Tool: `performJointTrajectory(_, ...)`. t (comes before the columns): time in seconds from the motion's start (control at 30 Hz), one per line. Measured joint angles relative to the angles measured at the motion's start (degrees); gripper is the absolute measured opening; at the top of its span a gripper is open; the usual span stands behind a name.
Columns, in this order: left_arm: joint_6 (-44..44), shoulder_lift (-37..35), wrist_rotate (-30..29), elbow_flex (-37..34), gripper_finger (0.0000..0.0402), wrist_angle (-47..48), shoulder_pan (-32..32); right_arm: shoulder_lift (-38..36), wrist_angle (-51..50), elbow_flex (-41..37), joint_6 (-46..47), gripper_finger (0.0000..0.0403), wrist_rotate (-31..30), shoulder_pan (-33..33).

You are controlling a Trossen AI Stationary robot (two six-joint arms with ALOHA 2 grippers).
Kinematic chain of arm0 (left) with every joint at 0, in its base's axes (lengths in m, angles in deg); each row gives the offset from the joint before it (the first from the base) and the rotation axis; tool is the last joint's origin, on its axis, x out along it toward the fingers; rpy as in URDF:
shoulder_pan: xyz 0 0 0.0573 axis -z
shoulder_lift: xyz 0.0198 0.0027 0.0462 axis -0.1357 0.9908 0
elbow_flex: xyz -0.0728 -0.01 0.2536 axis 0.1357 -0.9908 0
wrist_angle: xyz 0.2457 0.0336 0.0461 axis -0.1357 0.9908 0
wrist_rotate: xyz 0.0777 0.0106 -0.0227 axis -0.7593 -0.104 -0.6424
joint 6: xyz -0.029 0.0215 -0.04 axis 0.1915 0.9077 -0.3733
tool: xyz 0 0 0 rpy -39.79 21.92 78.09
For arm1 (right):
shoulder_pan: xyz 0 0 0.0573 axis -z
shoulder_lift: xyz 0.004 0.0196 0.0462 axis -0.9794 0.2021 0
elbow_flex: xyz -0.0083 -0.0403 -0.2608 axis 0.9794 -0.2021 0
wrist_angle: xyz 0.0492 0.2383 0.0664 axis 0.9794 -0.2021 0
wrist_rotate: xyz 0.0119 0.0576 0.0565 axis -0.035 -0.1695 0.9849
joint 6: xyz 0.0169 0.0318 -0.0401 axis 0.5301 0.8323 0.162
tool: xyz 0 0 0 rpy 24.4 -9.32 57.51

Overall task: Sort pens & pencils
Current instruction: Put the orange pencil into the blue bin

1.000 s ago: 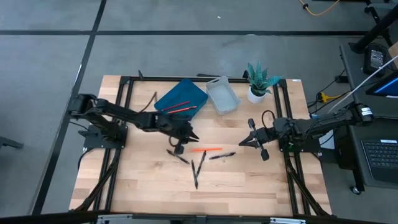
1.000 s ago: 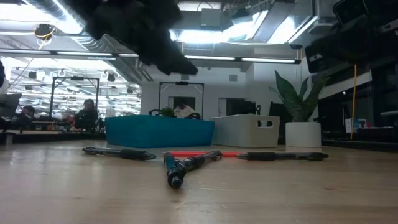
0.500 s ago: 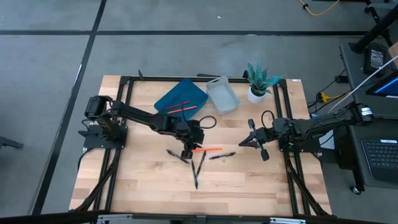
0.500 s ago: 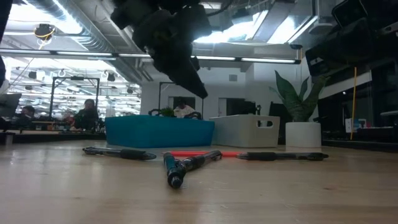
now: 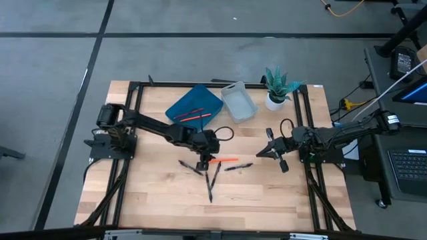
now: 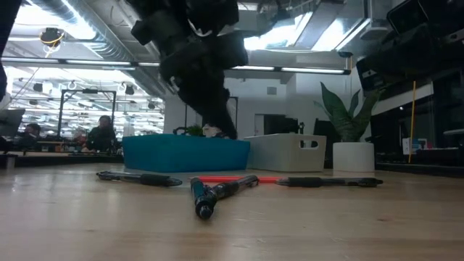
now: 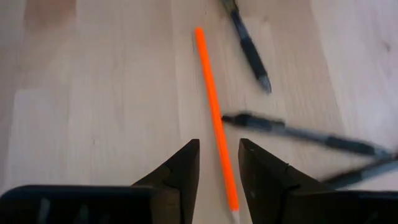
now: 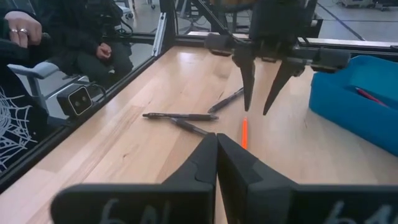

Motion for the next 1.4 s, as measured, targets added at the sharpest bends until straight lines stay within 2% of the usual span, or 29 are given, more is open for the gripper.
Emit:
performJointTrajectory(0.6, -4.5, 7.7, -0.3, 0.0, 0.0106, -0.8, 2.0, 0.0, -0.3, 0.0, -0.1, 0.0012, 0.0, 0.0)
performJointTrajectory(0.93, -5.9, 9.7, -0.1, 0.2, 0.0106, -1.4, 2.0, -0.1, -0.4, 0.0, -0.1, 0.0012, 0.0, 0.0)
performJointTrajectory(1.27, -2.7, 10.7, 0.4, 5.1, 0.0106, -0.1, 1.3, -0.1, -0.3, 0.0, 0.0, 0.0012, 0.0, 0.0)
performJointTrajectory(1.4, -2.5, 13.5, 1.8, 7.5, 0.0105, 0.6, 0.6, -0.1, -0.4, 0.0, 0.0, 0.0012, 0.0, 0.0)
